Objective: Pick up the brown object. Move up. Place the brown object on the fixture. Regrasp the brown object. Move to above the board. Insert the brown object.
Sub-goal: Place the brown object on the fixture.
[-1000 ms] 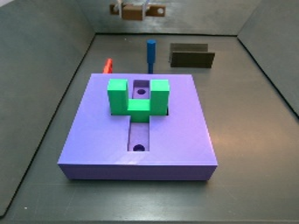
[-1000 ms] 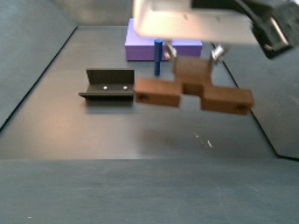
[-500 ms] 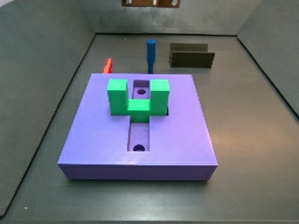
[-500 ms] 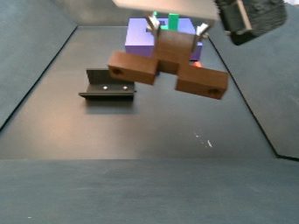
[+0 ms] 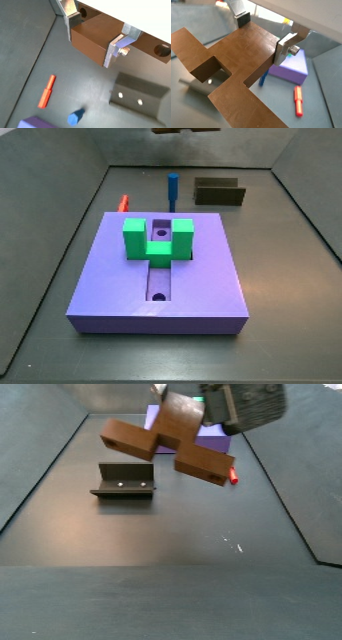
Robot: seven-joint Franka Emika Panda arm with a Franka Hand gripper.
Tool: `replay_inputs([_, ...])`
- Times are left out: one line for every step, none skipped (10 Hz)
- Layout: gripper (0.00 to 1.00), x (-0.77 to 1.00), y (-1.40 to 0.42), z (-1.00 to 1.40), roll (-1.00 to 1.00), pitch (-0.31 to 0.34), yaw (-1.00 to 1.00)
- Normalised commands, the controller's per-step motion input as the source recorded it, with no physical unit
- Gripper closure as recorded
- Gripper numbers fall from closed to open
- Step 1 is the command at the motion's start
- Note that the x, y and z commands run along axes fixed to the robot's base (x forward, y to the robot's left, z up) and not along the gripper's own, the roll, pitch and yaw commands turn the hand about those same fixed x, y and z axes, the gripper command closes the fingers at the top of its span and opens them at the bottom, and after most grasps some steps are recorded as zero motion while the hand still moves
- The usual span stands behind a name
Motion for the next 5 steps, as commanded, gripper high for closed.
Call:
replay_inputs([1.00, 0.46, 0.00, 0.12, -1.00, -0.094, -0.40])
replay_inputs([1.00, 0.52, 0.00, 0.02, -1.00, -0.040, -0.41])
replay_inputs([1.00, 0.41, 0.05, 0.00, -0.77, 0.000, -0.29])
replay_inputs([1.00, 0.40, 0.04, 0.00, -0.70, 0.000, -0.28])
replay_inputs([1.00, 0.41, 0.02, 0.01, -0.72, 0.000, -0.29])
